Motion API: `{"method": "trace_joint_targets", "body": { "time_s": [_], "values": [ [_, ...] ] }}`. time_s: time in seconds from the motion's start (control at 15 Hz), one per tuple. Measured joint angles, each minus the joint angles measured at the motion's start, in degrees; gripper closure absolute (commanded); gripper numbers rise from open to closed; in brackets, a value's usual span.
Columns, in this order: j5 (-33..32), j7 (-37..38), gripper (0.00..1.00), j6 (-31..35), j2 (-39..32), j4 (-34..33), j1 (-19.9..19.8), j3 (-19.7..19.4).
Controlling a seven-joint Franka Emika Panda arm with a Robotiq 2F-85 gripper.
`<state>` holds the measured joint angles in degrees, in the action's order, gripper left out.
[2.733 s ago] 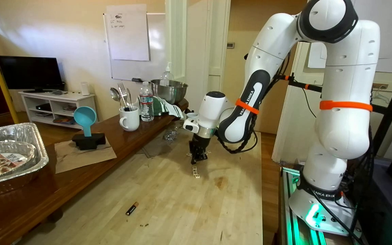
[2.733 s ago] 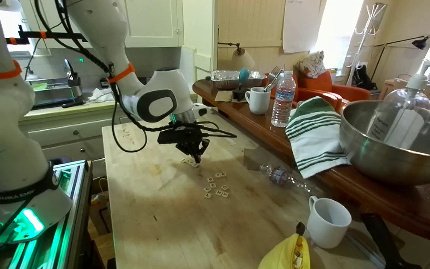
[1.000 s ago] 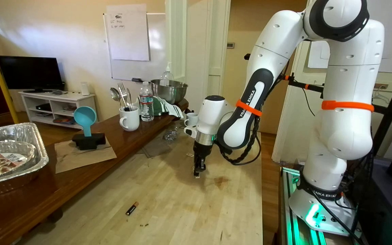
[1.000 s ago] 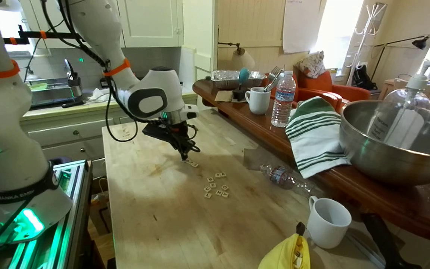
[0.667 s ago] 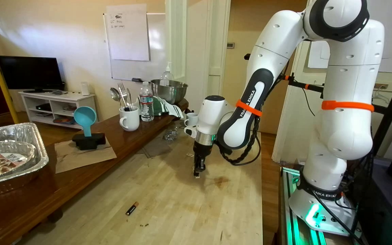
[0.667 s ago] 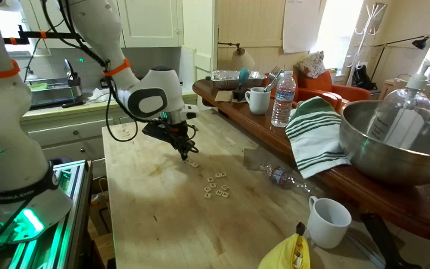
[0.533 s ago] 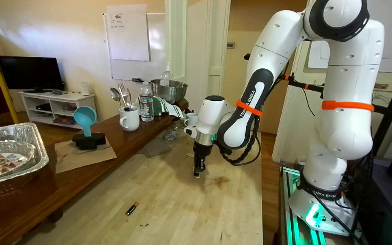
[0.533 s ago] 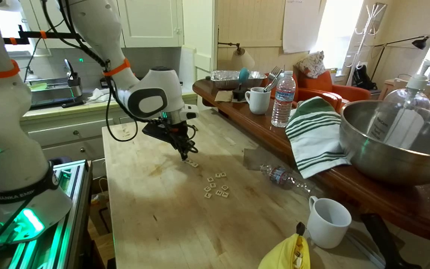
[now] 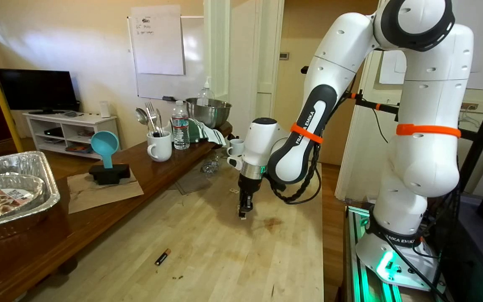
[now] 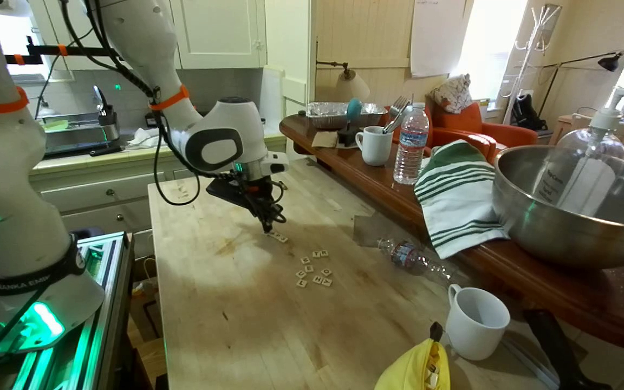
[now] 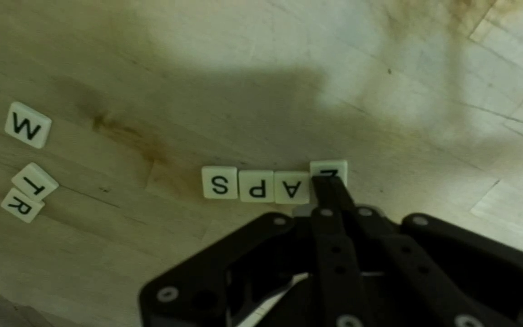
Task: Align the blocks on the table
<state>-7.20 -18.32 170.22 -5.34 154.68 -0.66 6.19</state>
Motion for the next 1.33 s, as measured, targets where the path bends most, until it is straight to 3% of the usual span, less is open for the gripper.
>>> {"method": "trace_joint_targets", "body": {
  "time_s": [1.33],
  "values": [
    [0.54, 1.40, 1.00, 0.00, -0.20, 0.16, 0.00, -0.11]
  ]
}}
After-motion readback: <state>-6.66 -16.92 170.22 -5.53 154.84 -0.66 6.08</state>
